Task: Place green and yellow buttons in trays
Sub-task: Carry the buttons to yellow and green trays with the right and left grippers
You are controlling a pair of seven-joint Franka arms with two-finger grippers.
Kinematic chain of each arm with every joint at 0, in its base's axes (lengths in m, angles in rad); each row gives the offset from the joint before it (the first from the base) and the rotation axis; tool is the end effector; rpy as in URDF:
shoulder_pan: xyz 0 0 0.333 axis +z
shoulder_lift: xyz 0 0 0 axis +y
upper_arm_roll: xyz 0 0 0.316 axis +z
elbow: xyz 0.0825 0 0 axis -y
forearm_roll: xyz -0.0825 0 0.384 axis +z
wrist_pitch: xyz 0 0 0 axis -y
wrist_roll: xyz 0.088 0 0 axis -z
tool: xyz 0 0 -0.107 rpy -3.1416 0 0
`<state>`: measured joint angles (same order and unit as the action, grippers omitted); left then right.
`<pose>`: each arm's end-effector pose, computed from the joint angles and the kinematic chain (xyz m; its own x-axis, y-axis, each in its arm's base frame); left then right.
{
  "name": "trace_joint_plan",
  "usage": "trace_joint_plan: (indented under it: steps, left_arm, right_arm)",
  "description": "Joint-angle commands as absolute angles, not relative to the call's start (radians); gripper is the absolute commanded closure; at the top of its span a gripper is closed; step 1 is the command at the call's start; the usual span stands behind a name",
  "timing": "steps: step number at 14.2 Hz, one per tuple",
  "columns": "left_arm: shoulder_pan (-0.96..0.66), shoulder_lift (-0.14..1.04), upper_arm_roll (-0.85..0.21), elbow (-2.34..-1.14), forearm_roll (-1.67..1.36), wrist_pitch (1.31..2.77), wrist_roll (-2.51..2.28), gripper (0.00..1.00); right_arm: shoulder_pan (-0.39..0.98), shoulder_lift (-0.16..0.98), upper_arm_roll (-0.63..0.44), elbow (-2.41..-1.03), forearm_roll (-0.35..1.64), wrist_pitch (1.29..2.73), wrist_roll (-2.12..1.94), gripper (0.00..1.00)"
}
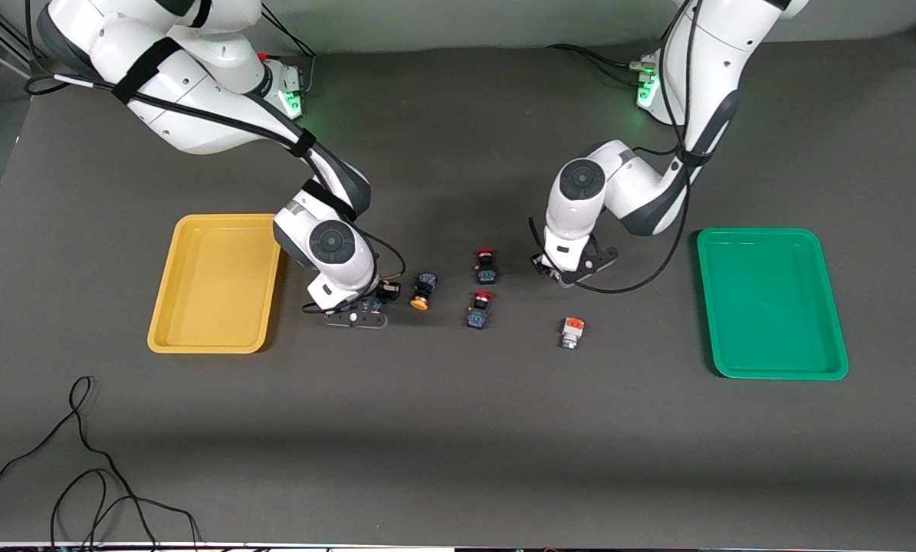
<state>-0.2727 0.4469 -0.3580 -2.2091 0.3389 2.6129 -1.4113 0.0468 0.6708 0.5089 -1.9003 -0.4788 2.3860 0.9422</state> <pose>0.4371 -0.3339 0.1864 0.8682 0.4958 0.0178 0.4959 -0.8684 -0.0010 0.5335 0.3142 0.1758 0.9937 -0.1038 -0.0414 -0.1021 -0.9938 0.0430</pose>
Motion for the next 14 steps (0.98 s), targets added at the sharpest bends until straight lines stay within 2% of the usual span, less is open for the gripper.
trace_joint_plan:
  steps: [1,3,6,9,11,12,14]
  left_arm:
    - [-0.275,0.433,-0.348,-2.195,0.359,2.593,-1.442,0.88]
    - [-0.261,0.399,-0.347,-2.160,0.357,2.562,-1.431,0.92]
    - [-0.213,0.295,-0.377,-2.073,0.289,2.343,-1.364,0.96]
    - [-0.167,0.200,-0.368,-1.955,0.039,2.118,-1.079,0.96]
    - [-0.089,0.146,-0.370,-1.936,-0.005,2.010,-0.936,0.96]
    - [-0.053,0.126,-0.368,-1.943,-0.006,1.984,-0.866,0.96]
    - [0.055,0.114,-0.367,-1.947,-0.006,1.896,-0.633,0.96]
  right_arm:
    - [0.025,0.611,0.512,-1.873,-0.500,2.350,0.963,1.00]
    - [0.005,0.504,0.514,-1.873,-0.415,2.220,0.871,1.00]
    - [-0.086,0.309,0.512,-1.879,-0.227,2.018,0.573,1.00]
    - [-0.179,0.195,0.494,-1.894,-0.210,1.887,0.358,1.00]
    - [-0.167,0.160,0.382,-1.943,-0.198,1.900,0.225,1.00]
    - [-0.169,0.140,0.361,-1.982,-0.187,1.929,0.172,1.00]
    - [-0.167,0.115,0.293,-2.075,-0.186,2.043,0.083,1.00]
